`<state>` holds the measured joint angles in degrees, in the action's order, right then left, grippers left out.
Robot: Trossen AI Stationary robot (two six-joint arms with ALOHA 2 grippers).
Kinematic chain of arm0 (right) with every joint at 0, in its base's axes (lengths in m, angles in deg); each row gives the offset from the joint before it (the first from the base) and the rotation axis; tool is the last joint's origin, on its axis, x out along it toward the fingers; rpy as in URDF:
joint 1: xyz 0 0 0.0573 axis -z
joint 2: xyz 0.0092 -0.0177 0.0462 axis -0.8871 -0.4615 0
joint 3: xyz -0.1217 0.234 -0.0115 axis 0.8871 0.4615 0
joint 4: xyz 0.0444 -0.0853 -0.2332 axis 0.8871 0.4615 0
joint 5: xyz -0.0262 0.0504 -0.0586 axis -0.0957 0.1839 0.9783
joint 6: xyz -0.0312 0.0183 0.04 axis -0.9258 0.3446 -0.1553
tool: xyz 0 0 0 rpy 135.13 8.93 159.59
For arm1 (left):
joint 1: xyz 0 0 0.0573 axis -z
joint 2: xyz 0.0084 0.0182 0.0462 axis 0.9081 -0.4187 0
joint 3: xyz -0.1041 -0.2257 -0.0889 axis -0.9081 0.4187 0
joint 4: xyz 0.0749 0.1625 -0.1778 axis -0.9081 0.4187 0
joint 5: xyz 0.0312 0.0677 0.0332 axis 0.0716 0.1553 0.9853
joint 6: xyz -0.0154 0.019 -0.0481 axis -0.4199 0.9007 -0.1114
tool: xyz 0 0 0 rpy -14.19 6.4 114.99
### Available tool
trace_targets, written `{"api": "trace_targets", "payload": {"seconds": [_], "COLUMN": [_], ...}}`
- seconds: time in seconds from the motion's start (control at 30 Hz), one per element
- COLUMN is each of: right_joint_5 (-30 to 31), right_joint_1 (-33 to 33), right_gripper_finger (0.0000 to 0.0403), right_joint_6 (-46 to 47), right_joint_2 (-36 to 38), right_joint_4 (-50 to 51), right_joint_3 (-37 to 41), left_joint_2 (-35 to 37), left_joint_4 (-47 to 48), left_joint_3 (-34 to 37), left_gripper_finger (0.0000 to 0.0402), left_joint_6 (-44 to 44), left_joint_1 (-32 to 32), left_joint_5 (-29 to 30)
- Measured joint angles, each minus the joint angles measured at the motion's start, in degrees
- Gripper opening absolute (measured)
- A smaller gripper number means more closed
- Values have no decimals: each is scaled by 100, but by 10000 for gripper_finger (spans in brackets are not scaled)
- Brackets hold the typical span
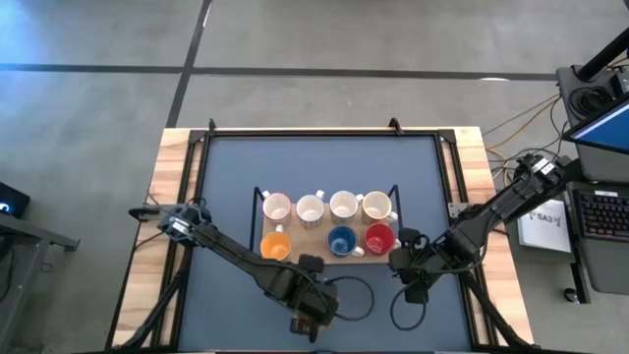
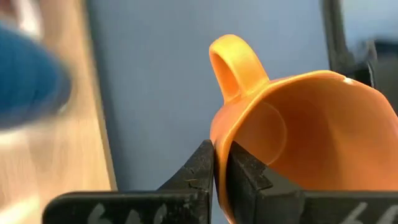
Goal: Place coffee mugs
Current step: Put the orange mug on the shelf
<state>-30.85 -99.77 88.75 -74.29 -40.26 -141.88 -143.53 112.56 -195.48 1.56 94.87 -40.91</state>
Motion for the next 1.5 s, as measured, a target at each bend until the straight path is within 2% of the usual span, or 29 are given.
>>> {"api": "trace_targets", "payload": {"seconds": [0.1,0.2,0.57,0.8,1.07,1.5], "right_joint_5": [3,0,0,-3,-4,-4], "right_joint_1": [0,0,2,5,4,4], "right_gripper_finger": [117,115,112,114,113,114], "right_joint_6": [-15,-14,-10,-10,8,8], "right_joint_2": [0,0,0,1,2,2], "right_joint_4": [2,2,2,-2,-2,-4], "right_joint_3": [0,0,2,2,2,4], "left_joint_2": [-21,-23,-31,-29,2,33], "left_joint_4": [20,-21,-106,-554,-377,405], "left_joint_3": [-9,50,490,436,435,435], "left_gripper_finger": [9,9,12,54,99,104], "left_joint_6": [880,1239,1047,770,-189,-2253], "left_joint_1": [-20,-83,-389,-385,-402,-329], "left_joint_5": [-145,-414,-441,-298,-293,-299]}}
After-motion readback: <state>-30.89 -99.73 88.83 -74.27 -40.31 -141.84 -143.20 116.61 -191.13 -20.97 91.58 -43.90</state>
